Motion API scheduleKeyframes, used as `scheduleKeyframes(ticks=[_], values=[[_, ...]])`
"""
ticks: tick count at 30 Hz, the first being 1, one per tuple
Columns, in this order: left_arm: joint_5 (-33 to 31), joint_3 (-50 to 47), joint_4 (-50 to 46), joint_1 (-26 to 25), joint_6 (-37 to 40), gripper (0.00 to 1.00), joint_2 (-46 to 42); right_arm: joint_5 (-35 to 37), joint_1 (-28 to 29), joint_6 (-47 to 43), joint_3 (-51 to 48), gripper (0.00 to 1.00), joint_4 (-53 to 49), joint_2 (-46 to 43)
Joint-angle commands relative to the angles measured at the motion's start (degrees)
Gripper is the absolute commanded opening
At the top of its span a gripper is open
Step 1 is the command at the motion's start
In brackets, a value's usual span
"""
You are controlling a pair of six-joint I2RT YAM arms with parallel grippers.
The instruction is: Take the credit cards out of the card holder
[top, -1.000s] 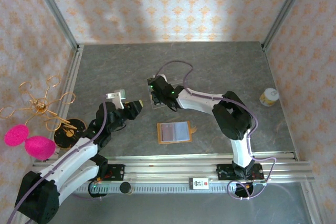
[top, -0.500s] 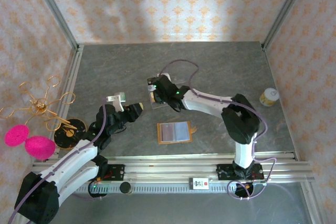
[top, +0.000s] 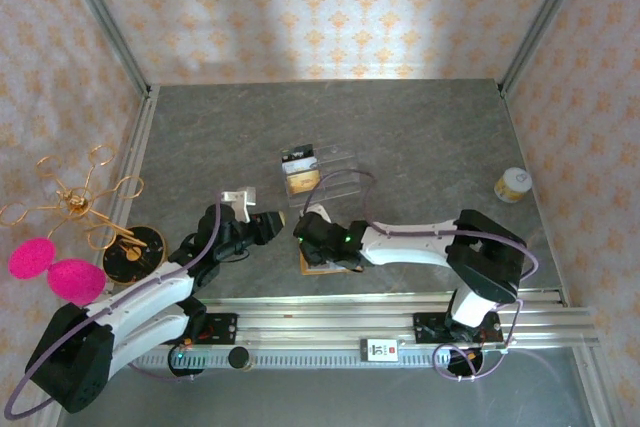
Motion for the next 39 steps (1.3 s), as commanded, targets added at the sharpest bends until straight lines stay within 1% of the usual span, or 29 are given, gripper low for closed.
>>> scheduleKeyframes(ticks=[1, 4, 6, 7, 11, 13, 14, 16, 18, 20, 23, 24, 25, 27, 29, 30, 32, 36, 39], values=[[0.2, -0.8, 3.2, -0.6, -0.8, 0.35, 0.2, 4.5, 1.0, 1.6, 0.8, 0.47, -1.1, 2.1], [0.9, -0.5, 2.1, -1.4, 0.1, 0.34, 0.6, 4.5, 1.2, 2.5, -0.3, 0.44, -0.8, 3.7], [0.9, -0.3, 1.6, -2.5, 0.4, 0.34, 1.2, 4.3, 1.2, 2.9, -0.7, 0.40, -0.7, 4.6], [0.8, -0.4, 1.5, -3.1, 0.4, 0.34, 1.4, 4.6, 1.2, 3.3, -0.9, 0.36, -0.6, 4.8], [1.5, -0.7, 2.6, -5.1, 0.2, 0.32, 3.6, 5.0, 1.2, 4.2, -2.1, 0.11, 1.9, 3.2], [1.7, -0.3, 3.6, -7.0, 0.1, 0.29, 5.4, 5.0, 1.1, 5.2, -3.3, 0.05, 4.7, 1.1], [1.6, 0.2, 4.1, -8.2, 0.2, 0.25, 6.6, 4.9, 1.0, 5.9, -4.3, 0.03, 6.6, -0.3], [1.4, 1.5, 5.2, -10.9, 0.1, 0.18, 9.7, 4.0, 0.6, 7.1, -6.5, 0.01, 10.7, -3.1], [1.9, 2.9, 7.2, -13.8, 0.2, 0.09, 14.1, 2.2, 0.1, 8.1, -9.0, 0.00, 14.9, -5.5], [2.1, 5.1, 7.3, -15.7, 0.7, 0.00, 18.2, 1.0, -0.1, 8.7, -10.6, 0.00, 17.7, -7.0], [3.3, 8.2, 6.9, -17.3, 1.5, 0.00, 23.2, 1.8, -0.2, 9.6, -11.5, 0.00, 18.2, -8.3], [3.5, 9.2, 6.5, -17.7, 1.6, 0.00, 24.7, 2.3, -0.2, 9.8, -12.1, 0.01, 18.4, -9.0], [3.6, 9.9, 5.9, -17.9, 1.7, 0.00, 25.8, 2.9, -0.2, 10.5, -12.5, 0.04, 18.2, -9.6], [3.7, 11.6, 4.6, -18.2, 1.9, 0.00, 27.8, 6.2, -0.3, 12.9, -13.5, 0.21, 16.4, -11.2], [4.0, 13.2, 3.5, -18.6, 2.1, 0.00, 29.6, 9.2, -0.2, 15.1, -15.5, 0.33, 15.8, -13.9], [4.2, 14.0, 3.0, -19.0, 2.2, 0.00, 30.5, 10.3, -0.3, 15.9, -17.0, 0.39, 16.0, -15.8], [4.9, 16.0, 2.3, -20.0, 2.5, 0.00, 32.2, 12.7, -0.4, 17.5, -19.3, 0.45, 15.5, -19.5], [6.5, 20.1, 1.3, -22.4, 3.1, 0.05, 36.7, 13.3, -0.9, 18.8, -22.7, 0.46, 14.7, -24.6], [7.7, 23.1, -1.3, -23.0, 3.7, 0.04, 40.4, 12.6, -1.1, 19.1, -24.0, 0.44, 14.2, -26.7]])
